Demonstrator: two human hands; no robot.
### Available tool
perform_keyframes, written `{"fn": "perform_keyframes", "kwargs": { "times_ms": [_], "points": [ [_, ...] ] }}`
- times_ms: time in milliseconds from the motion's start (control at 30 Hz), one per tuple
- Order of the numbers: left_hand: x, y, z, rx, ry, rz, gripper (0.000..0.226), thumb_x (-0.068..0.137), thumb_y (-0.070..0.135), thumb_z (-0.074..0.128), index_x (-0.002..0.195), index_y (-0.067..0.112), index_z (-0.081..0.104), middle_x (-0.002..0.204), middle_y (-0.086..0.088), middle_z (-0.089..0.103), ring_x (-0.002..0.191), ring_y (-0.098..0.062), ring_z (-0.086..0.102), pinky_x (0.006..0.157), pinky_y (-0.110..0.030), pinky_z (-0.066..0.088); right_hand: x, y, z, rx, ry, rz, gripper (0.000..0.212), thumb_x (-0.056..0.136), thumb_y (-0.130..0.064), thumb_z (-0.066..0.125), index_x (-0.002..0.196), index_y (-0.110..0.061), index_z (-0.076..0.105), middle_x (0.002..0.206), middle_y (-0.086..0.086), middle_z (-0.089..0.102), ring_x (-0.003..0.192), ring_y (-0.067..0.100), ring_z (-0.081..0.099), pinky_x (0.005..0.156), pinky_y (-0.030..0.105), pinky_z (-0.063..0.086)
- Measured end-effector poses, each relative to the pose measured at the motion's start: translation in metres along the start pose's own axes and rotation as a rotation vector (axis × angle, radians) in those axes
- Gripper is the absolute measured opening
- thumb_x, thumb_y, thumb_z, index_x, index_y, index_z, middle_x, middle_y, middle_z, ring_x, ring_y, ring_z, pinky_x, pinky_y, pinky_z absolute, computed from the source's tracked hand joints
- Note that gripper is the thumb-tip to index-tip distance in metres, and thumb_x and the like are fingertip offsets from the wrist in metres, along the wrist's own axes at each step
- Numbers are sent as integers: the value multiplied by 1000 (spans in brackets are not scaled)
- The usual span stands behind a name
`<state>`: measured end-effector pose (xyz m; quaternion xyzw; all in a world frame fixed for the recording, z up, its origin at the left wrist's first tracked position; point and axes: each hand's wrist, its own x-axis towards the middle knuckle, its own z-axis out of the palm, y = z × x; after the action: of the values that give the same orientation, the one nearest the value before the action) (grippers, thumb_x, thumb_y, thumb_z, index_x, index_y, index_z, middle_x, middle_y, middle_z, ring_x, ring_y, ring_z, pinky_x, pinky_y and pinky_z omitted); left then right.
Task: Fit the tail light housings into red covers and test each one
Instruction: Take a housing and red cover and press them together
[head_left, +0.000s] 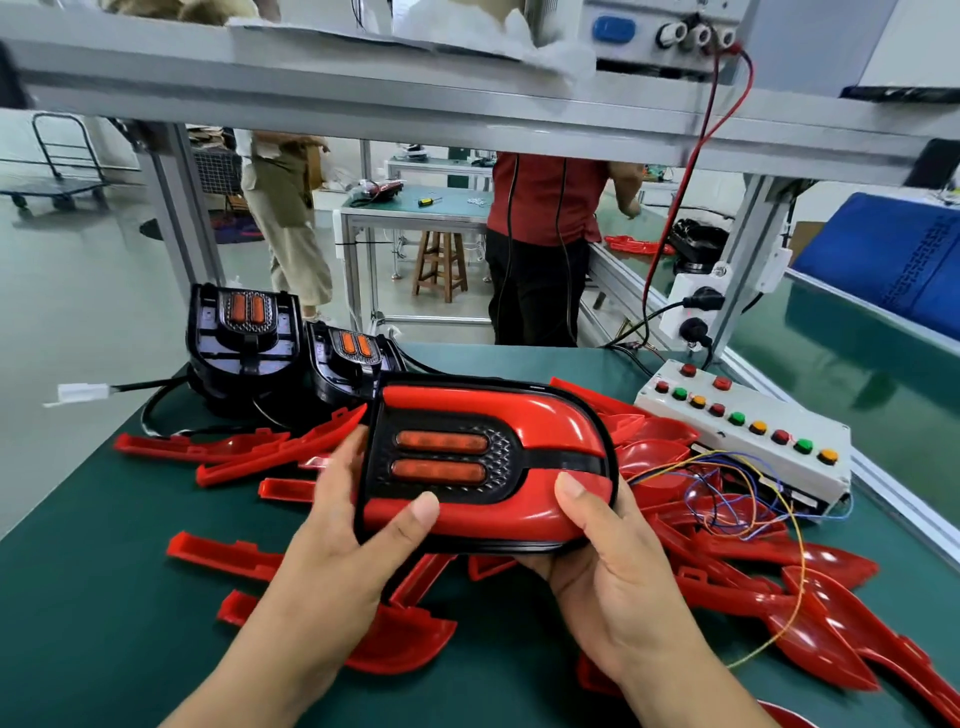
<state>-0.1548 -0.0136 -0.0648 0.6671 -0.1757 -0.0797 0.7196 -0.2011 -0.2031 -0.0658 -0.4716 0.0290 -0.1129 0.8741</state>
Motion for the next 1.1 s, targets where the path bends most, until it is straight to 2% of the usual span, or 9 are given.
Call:
{"fn": "perform_keyframes", "kwargs": {
  "times_ms": [100,167,300,500,700,867,1033,1100],
  "points": [
    [0,7,-2,-152,-140,-54,41,84,48,68,124,38,62,127,4,66,119,-16,62,91,-28,54,-1,-2,0,6,-22,-22,59,68,-26,78,123,-17,60,114,20,69,97,35,70,73,46,59],
    [1,9,-6,-156,-165,-51,40,85,40,62,124,38,61,128,3,66,117,-16,63,87,-26,56,-1,-4,-1,6,-45,-11,54,67,-26,77,119,-17,64,113,21,69,96,34,70,71,43,59],
    [1,11,-10,-146,-219,-23,33,93,32,57,125,37,60,129,-1,65,119,-19,62,89,-28,55,0,-8,-3,25,-101,45,48,68,-19,77,115,-19,67,116,20,68,99,35,70,72,40,58],
    [1,7,-10,-175,-225,-6,58,73,52,79,126,42,58,129,-1,65,118,-20,63,89,-25,54,-1,-9,-3,61,-121,64,51,66,-14,77,116,-18,66,119,21,67,103,37,68,73,41,58],
    [3,4,-8,-182,-222,47,54,78,47,78,127,40,58,130,-3,64,120,-20,62,91,-24,53,0,-10,-3,36,-114,34,57,66,-13,79,121,-18,63,119,22,66,104,38,67,73,42,58],
    [5,3,-6,-170,-195,91,48,84,39,72,129,35,57,130,-4,64,120,-20,62,89,-26,54,0,-9,-2,24,-83,-19,52,65,-15,78,116,-23,67,116,19,69,99,36,69,70,42,58],
    [9,2,-4,-198,-151,63,53,77,44,79,125,33,61,126,-5,66,116,-22,64,86,-27,55,0,-9,0,5,-73,-26,51,72,-11,79,120,-22,64,117,19,68,101,37,69,70,43,58],
    [10,2,-4,-215,-155,33,55,74,44,81,125,34,62,126,-3,67,116,-21,64,86,-27,55,0,-9,0,3,-66,-27,49,74,-10,73,121,-19,63,116,20,68,100,37,69,70,42,59]
  ]
}}
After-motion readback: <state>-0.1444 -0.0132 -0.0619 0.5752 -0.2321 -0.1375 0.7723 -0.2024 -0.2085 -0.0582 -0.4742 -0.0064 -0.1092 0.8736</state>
